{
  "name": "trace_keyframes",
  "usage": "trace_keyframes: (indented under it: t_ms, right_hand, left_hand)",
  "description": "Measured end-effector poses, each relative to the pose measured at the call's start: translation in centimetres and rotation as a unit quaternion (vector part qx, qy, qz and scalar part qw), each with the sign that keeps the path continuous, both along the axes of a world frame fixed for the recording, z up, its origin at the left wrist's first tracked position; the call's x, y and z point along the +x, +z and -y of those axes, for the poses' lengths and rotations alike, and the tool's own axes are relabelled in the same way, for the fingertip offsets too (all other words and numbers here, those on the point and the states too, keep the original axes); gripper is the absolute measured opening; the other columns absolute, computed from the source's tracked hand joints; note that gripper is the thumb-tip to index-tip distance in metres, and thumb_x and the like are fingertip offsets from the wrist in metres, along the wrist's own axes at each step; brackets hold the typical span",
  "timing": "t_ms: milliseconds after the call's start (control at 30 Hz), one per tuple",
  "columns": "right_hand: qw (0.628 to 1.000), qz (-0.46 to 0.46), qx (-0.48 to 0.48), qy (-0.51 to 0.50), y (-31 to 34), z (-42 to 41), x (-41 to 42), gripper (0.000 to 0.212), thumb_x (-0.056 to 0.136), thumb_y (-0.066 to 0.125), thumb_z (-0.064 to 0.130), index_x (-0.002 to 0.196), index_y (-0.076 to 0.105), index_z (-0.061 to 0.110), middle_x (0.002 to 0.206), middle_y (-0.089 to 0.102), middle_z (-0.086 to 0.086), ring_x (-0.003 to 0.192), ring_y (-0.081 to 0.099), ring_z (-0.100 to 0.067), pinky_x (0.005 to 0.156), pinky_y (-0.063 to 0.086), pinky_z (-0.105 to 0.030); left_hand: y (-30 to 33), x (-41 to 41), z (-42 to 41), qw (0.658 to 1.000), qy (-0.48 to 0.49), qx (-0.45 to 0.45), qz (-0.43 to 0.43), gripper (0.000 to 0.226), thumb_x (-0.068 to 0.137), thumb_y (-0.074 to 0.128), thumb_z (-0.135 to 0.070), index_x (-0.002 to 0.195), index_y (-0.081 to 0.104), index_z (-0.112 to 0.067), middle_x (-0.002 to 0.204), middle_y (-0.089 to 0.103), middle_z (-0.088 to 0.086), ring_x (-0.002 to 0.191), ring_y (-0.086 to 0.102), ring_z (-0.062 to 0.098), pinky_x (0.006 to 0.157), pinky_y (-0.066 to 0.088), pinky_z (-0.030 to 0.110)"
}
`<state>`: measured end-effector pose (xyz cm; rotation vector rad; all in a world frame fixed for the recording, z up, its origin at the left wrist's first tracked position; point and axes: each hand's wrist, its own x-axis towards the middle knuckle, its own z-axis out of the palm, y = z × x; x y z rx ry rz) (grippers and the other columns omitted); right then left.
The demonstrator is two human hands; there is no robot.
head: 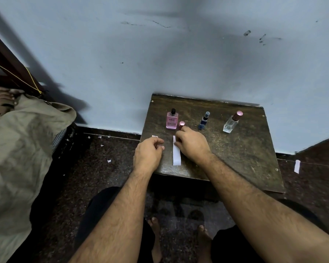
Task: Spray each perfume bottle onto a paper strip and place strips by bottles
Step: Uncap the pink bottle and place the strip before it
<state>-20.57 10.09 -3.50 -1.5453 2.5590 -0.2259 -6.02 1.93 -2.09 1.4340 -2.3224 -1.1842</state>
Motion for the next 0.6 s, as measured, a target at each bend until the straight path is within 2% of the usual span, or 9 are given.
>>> trace_keyframes:
  t_ms: [167, 400, 600]
  right_hand:
    - [1.000, 0.004, 0.014, 0.009, -0.44, -0.30, 0.04, 0.028, 0.095, 0.052, 0.038, 0.107, 0.068, 0.019, 0.104, 0.059, -0.002, 0.092, 0.064, -0.027, 0.069, 0.048, -0.035]
    - [0.999, 0.026, 0.035, 0.003, -0.19, -0.33, -0.12, 0.035, 0.088, 0.060, 0.047, 0.113, 0.066, 0.024, 0.109, 0.058, -0.001, 0.099, 0.062, -0.025, 0.075, 0.048, -0.036]
    - [0.998, 0.054, 0.039, -0.012, 0.07, -0.41, -0.12, 0.039, 0.088, 0.062, 0.047, 0.121, 0.061, 0.027, 0.113, 0.057, 0.000, 0.105, 0.060, -0.023, 0.080, 0.048, -0.036]
  left_hand:
    - [-0.11, -0.11, -0.10, 1.000, -0.008, -0.005, 0.007, 0.019, 0.088, 0.065, -0.028, 0.105, 0.070, -0.035, 0.093, 0.068, -0.014, 0.095, 0.062, 0.013, 0.084, 0.049, 0.029]
    - [-0.13, -0.20, -0.20, 1.000, -0.020, -0.009, 0.013, 0.021, 0.089, 0.064, -0.026, 0.108, 0.069, -0.035, 0.086, 0.062, -0.017, 0.092, 0.061, 0.012, 0.081, 0.047, 0.027]
    - [-0.03, -0.11, -0.12, 1.000, -0.025, -0.011, 0.014, 0.024, 0.091, 0.063, -0.025, 0.112, 0.068, -0.035, 0.082, 0.059, -0.018, 0.090, 0.059, 0.010, 0.079, 0.046, 0.028]
